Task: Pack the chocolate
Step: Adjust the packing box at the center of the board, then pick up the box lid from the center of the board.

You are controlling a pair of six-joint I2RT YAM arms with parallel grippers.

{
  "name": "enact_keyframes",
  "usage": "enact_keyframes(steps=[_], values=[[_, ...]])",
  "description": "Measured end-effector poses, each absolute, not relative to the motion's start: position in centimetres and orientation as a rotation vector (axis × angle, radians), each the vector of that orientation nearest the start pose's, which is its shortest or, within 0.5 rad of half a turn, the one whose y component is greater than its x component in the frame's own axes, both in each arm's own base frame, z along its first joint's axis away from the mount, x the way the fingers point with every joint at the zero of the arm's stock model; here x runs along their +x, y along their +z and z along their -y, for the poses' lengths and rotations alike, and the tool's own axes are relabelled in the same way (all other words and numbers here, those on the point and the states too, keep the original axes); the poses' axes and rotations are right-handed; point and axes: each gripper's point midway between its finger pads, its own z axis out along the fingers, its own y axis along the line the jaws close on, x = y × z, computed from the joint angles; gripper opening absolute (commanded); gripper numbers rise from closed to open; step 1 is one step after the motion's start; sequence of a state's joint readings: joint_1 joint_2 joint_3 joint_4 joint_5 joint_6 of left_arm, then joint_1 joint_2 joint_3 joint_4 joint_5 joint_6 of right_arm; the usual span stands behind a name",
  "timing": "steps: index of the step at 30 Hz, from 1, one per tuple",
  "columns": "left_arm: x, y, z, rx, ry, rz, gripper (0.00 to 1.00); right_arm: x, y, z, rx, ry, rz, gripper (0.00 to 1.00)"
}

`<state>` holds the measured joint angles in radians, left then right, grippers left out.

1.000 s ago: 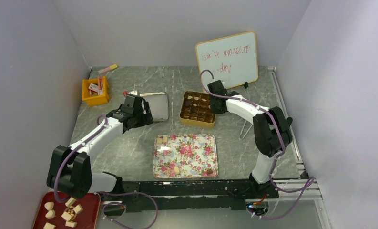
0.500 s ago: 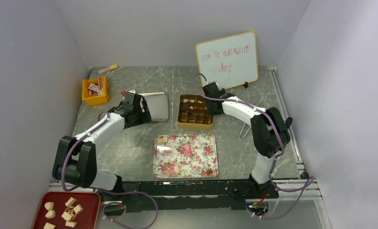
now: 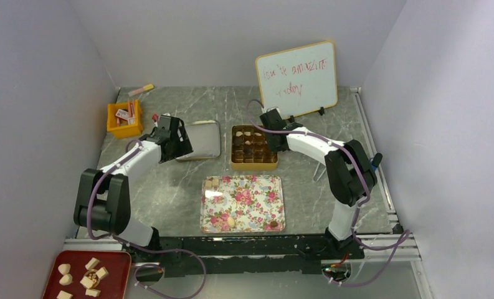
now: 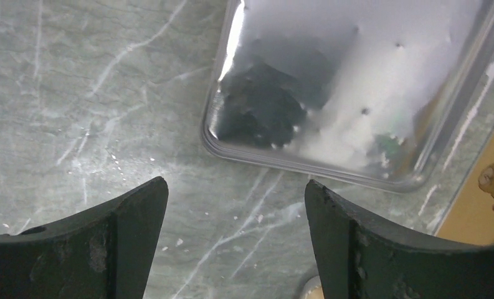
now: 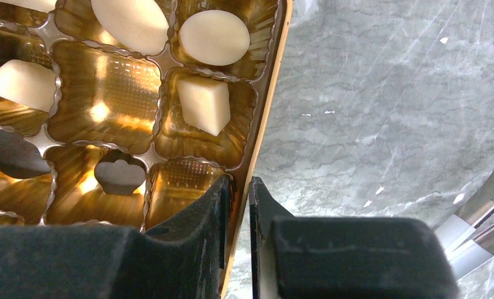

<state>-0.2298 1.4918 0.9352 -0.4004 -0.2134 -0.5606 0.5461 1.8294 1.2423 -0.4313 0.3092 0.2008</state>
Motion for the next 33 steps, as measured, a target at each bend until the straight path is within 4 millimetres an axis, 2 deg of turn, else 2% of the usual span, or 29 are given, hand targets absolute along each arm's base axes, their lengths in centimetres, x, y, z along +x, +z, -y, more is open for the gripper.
enact_keyframes(steps=[5,11,17,21,24,31,33], values=[[35.3,6.5,4.5,-0.541,-0.014,-2.453,0.84,38.0,5.4,-18.0,-0.339,-0.112,-2.495,0.17],[36.4,4.4,2.5,-0.566,0.036,-2.479,0.83,38.0,5.4,-18.2,-0.356,-0.112,-2.490,0.17],[37.9,4.0,2.4,-0.500,0.049,-2.471,0.84,38.0,5.4,-18.3,-0.358,-0.112,-2.489,0.17],[40.2,4.8,2.3,-0.469,0.041,-2.426,0.82,38.0,5.4,-18.3,-0.361,-0.112,-2.489,0.17],[41.6,4.7,2.2,-0.455,0.030,-2.406,0.81,38.0,5.4,-18.3,-0.362,-0.112,-2.488,0.18],[42.1,2.6,2.2,-0.433,0.030,-2.448,0.77,38.0,5.3,-18.3,-0.361,-0.114,-2.488,0.20],[42.3,2.6,2.4,-0.427,0.021,-2.442,0.74,38.0,5.3,-18.3,-0.363,-0.118,-2.488,0.21]])
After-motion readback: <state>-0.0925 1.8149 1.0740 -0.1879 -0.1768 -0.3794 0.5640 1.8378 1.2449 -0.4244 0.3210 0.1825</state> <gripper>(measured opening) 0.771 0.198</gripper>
